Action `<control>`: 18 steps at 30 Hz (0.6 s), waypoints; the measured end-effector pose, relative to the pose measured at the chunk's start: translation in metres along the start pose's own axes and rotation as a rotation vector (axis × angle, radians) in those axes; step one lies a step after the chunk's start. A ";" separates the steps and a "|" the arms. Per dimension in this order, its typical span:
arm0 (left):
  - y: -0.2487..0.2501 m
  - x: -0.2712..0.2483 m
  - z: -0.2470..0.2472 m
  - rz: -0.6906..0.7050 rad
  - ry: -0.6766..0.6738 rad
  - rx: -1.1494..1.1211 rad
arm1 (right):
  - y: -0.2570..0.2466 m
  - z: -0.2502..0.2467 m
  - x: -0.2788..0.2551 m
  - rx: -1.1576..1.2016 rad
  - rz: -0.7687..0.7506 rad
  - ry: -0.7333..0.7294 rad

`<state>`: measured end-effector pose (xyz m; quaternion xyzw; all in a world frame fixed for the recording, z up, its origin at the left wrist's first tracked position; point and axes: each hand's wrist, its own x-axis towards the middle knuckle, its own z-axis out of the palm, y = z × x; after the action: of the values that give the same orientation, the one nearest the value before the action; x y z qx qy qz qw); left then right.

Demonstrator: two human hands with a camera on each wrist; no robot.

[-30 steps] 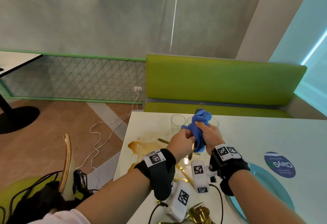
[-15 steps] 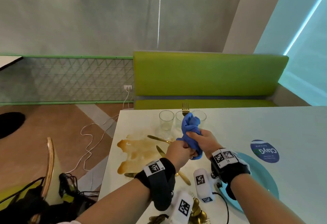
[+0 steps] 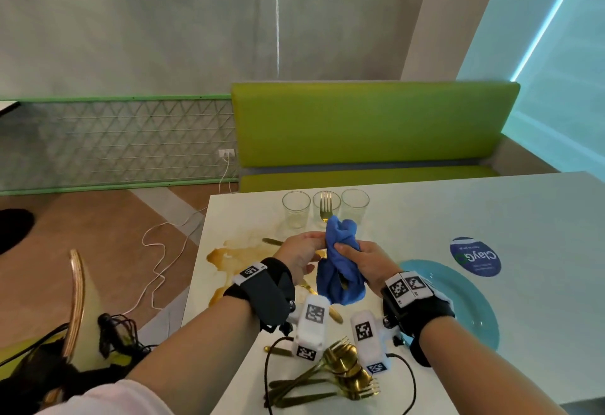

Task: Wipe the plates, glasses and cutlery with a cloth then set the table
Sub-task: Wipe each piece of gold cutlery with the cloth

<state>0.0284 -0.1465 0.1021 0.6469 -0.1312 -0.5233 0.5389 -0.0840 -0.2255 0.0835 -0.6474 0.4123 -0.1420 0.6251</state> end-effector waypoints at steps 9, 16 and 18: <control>-0.012 0.004 0.001 -0.124 0.014 -0.105 | 0.007 -0.007 -0.008 -0.067 0.027 -0.102; -0.009 0.007 0.007 -0.086 0.024 -0.181 | 0.006 -0.010 -0.007 -0.144 -0.025 -0.079; -0.011 0.010 0.008 -0.069 0.046 -0.214 | 0.003 -0.011 -0.007 -0.146 -0.041 -0.076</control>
<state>0.0219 -0.1539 0.0890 0.6016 -0.0401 -0.5376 0.5894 -0.0973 -0.2279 0.0849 -0.7043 0.3844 -0.0996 0.5885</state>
